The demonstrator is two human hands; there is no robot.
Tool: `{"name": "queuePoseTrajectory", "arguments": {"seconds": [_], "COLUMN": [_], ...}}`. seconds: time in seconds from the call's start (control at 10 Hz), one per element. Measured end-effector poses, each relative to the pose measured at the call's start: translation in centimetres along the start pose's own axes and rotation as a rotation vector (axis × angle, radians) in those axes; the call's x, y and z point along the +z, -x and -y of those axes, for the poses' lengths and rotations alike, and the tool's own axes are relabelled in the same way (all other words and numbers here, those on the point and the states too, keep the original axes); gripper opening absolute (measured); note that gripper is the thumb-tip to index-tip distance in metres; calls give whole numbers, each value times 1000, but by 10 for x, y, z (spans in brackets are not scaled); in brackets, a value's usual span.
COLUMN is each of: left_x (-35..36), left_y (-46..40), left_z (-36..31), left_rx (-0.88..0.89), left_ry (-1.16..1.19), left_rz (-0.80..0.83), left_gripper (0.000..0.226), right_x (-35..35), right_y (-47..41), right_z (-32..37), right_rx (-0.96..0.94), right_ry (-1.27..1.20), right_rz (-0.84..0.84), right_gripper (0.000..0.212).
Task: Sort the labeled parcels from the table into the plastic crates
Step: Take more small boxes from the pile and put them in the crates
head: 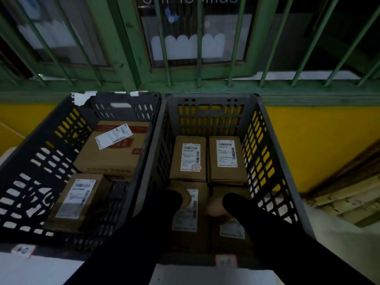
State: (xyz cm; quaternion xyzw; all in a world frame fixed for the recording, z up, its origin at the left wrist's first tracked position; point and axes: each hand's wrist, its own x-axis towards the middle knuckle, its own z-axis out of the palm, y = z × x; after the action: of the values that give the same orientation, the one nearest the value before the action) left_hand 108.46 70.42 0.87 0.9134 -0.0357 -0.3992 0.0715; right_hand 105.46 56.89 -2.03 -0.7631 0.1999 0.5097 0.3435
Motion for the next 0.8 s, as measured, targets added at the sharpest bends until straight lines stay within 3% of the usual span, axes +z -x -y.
{"name": "queuePoseTrajectory", "arguments": {"seconds": [0.1, 0.2, 0.4, 0.5, 0.7, 0.8], "left_x": [-15, -32, -54, -61, -51, -25], "left_y": [13, 29, 80, 123, 197, 236], "left_z": [-7, -8, -7, -9, -20, -42], "left_rx": [49, 160, 462, 651, 955, 1078], "left_ry": [3, 130, 572, 829, 1098, 1151], "left_rz": [-49, -142, -396, -447, -354, -185], "left_gripper": [25, 29, 40, 41, 30, 27], "right_x": [-14, -27, -29, -14, 51, 89], "right_y": [4, 27, 103, 151, 238, 273], "right_z": [-2, -1, 1, -13, -70, -117], "right_rx": [-172, -278, -559, -754, -928, -929], "right_ry": [144, -96, -808, -986, -1137, -1154], "right_rz": [-159, -357, -774, -889, -1096, -1183], "right_gripper": [36, 26, 36, 43, 38, 36]}}
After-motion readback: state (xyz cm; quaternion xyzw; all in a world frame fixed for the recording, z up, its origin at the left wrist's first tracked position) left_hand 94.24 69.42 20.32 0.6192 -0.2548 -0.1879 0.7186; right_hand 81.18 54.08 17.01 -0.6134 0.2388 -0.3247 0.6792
